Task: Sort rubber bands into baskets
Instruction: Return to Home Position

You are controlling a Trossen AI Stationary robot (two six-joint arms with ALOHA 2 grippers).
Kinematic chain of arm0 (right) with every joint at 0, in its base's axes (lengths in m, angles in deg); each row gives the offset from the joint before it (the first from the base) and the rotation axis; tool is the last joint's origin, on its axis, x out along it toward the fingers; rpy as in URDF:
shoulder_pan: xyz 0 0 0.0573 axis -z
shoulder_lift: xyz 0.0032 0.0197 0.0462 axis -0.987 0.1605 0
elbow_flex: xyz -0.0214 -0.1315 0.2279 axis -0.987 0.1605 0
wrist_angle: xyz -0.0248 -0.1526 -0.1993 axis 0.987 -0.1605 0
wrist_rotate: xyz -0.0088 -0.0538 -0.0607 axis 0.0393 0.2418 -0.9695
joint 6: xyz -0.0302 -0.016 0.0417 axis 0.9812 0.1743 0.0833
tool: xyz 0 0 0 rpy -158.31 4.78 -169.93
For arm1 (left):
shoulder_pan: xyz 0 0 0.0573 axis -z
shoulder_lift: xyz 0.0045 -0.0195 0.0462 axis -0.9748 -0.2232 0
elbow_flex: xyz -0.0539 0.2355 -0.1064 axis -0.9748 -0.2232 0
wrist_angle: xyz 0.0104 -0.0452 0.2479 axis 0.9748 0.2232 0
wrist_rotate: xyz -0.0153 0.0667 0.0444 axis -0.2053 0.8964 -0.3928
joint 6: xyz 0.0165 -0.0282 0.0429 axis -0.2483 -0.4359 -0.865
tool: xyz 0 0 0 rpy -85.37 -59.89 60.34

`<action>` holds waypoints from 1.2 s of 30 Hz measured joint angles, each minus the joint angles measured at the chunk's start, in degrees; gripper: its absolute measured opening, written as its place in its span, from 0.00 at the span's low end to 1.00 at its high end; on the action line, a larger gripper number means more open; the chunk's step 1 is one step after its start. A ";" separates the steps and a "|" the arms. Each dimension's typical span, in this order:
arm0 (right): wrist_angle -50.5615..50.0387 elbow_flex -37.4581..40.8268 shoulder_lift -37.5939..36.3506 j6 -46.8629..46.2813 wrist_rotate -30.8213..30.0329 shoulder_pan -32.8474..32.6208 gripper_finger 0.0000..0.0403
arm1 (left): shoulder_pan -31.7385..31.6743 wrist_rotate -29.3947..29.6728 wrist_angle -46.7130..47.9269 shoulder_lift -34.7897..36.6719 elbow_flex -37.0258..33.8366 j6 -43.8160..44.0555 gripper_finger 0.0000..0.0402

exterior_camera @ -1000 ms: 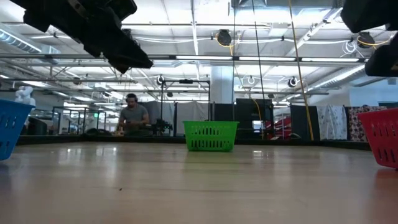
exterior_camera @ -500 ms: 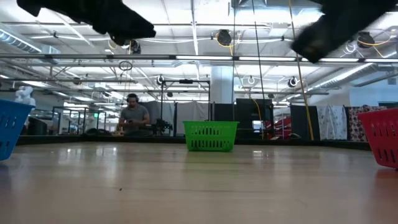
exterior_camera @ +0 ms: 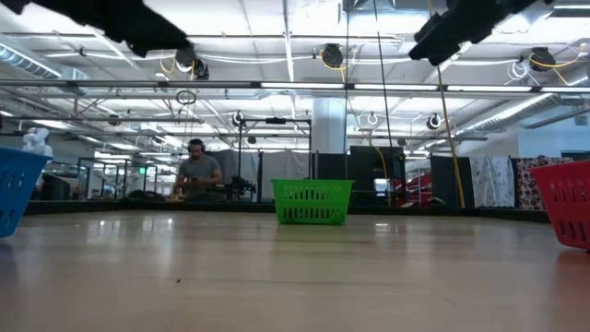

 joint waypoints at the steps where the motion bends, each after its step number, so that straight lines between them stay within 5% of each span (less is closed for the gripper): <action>1: 0.32 1.11 -1.77 0.61 0.01 0.61 0.23 | -0.02 0.00 0.24 1.39 -0.85 0.02 0.30; 19: 23.95 30.74 -25.32 -2.61 0.12 6.28 0.23 | -0.22 2.78 -10.58 25.07 -24.83 4.03 0.30; 29: 42.49 43.84 -27.94 -6.19 0.43 10.25 0.23 | -0.95 4.16 -15.69 28.22 -31.25 7.66 0.30; 36: 38.10 46.85 -29.12 -8.56 0.23 12.37 0.22 | -0.96 3.64 -15.31 28.18 -31.27 8.00 0.30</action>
